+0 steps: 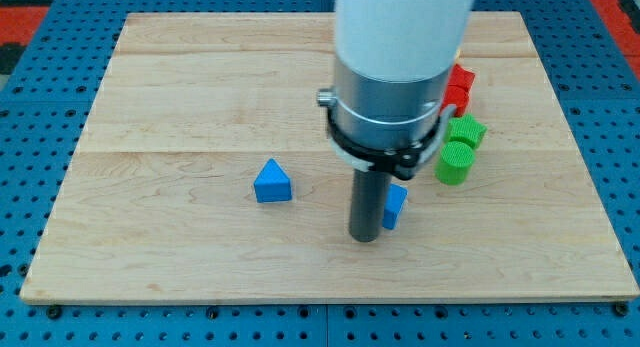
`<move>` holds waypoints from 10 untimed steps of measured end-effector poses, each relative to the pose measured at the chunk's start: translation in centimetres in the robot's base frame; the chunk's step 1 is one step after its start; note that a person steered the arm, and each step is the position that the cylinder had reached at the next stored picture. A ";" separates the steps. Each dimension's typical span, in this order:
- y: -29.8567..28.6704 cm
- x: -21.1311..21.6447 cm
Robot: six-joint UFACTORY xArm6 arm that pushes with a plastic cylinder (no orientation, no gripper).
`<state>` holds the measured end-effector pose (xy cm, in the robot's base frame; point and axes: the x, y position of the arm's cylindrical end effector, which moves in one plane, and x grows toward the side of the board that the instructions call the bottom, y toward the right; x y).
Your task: Move the blue cube closer to the green circle
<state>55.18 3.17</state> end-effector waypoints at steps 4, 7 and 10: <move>10.5 0.9; 0.2 -2.5; 7.8 -4.3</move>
<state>50.89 10.93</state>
